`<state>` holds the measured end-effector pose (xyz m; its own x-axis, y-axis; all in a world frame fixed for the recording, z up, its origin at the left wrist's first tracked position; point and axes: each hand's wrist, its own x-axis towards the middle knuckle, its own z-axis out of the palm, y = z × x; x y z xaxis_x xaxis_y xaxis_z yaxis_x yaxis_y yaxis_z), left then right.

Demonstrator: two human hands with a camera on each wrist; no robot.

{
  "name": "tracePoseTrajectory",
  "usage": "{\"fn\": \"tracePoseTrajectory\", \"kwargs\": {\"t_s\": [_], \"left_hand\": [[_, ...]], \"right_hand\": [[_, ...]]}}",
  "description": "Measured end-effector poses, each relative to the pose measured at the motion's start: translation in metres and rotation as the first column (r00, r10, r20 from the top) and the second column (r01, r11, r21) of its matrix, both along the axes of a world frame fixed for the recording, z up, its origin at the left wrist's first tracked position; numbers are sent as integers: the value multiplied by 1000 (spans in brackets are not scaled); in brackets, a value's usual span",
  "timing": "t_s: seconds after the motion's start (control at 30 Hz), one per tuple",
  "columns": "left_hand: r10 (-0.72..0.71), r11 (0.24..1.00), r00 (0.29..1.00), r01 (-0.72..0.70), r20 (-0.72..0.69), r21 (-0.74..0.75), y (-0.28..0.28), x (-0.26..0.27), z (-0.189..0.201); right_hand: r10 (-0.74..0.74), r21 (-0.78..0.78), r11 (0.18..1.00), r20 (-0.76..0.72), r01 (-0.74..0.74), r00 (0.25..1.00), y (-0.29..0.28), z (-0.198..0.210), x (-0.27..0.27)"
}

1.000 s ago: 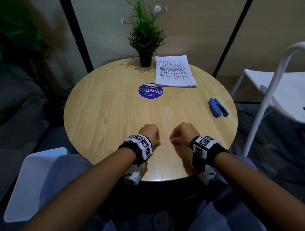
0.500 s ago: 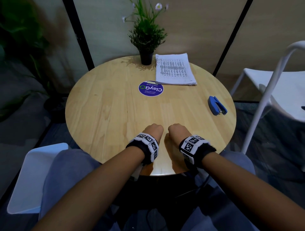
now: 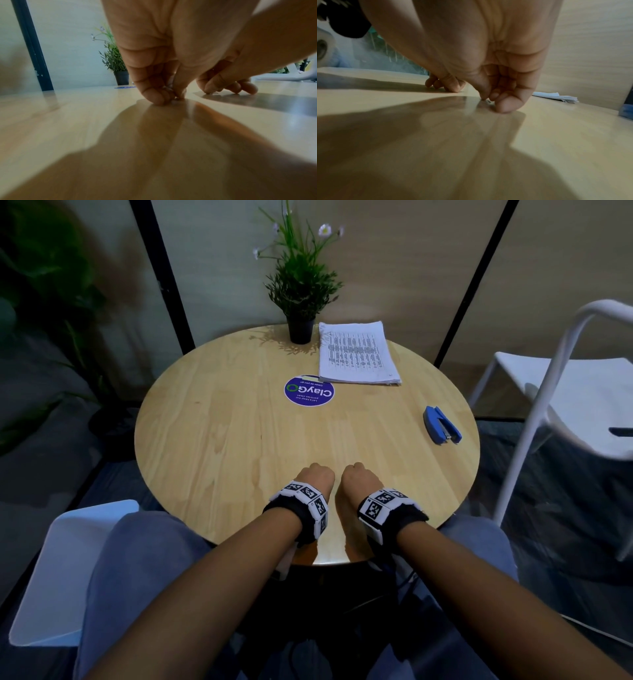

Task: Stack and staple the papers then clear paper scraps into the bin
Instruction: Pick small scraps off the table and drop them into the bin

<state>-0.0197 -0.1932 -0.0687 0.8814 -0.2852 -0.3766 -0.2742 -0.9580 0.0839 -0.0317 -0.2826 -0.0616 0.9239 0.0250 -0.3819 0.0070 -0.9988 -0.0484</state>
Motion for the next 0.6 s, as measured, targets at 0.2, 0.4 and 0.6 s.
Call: {"fn": "tracePoseTrajectory", "kwargs": {"t_s": [0.2, 0.4, 0.6], "left_hand": [[87, 993, 994, -91, -62, -77, 7, 5, 1], [239, 953, 960, -261, -145, -152, 28, 22, 4], [271, 917, 953, -298, -137, -264, 59, 30, 16]], "right_hand": [[-92, 87, 991, -71, 98, 993, -15, 1, 6], [-170, 232, 957, -47, 176, 984, -34, 2, 10], [-211, 281, 938, -8, 205, 977, -41, 12, 3]]}}
